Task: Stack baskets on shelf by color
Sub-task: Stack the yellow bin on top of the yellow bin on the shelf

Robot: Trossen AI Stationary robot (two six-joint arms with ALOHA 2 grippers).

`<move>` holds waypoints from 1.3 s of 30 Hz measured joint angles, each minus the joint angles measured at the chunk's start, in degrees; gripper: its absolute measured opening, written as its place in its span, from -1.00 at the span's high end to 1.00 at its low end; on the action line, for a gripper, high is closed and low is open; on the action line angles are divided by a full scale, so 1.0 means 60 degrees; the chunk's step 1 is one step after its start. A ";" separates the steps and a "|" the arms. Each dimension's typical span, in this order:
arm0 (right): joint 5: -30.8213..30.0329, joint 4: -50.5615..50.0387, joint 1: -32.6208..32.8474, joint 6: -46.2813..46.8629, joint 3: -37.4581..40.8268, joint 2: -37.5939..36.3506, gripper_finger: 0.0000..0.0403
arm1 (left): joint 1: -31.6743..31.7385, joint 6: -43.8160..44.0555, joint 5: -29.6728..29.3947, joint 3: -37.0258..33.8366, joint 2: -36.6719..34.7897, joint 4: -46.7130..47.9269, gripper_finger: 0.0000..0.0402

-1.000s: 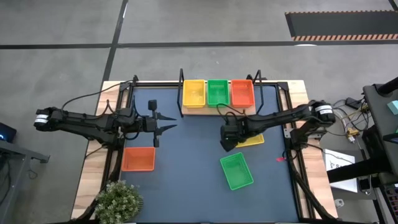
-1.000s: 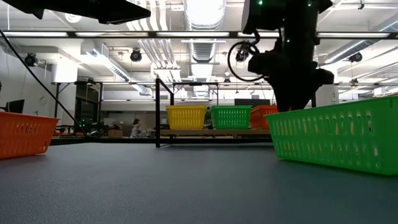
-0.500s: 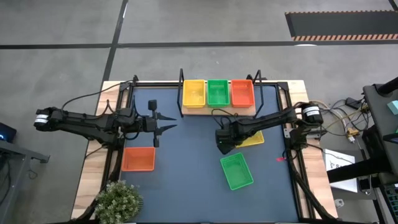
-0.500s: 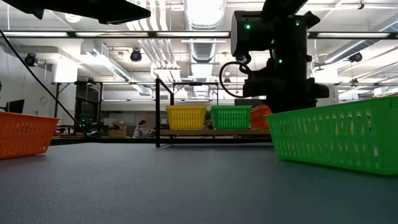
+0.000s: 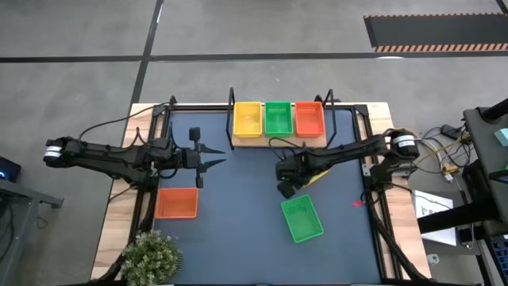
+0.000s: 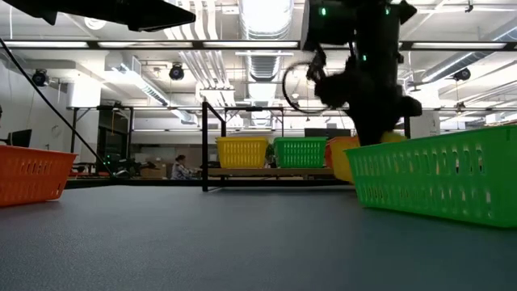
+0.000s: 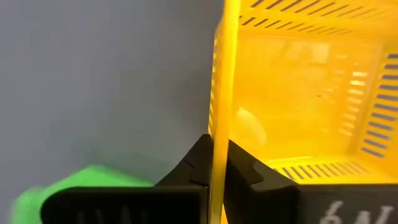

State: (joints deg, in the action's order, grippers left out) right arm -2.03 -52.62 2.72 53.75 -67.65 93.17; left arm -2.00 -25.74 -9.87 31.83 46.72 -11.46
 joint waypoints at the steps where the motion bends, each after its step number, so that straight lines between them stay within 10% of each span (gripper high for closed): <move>1: 0.0196 0.0007 0.0000 -0.0239 -0.0099 -0.0099 0.95 | 0.0000 0.0000 0.0000 0.0000 0.0000 0.0003 0.60; 16: 0.0686 0.0035 0.0666 -0.5886 -0.2741 -0.0380 0.96 | -0.0004 -0.0016 0.0000 0.0000 0.0000 0.0000 0.60; 30: -0.3037 0.0110 0.0571 -0.9854 -0.3771 -0.0380 0.96 | -0.0003 -0.0020 0.0000 0.0000 0.0000 0.0000 0.60; 39: -0.3021 0.0602 -0.0788 -1.1494 -0.3771 -0.0380 0.96 | 0.0004 -0.0022 -0.0001 0.0000 -0.0004 0.0101 0.60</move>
State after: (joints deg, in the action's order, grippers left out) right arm -20.15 -49.01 -2.01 -15.22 -90.28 90.89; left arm -1.98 -25.87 -9.87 31.83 46.70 -10.86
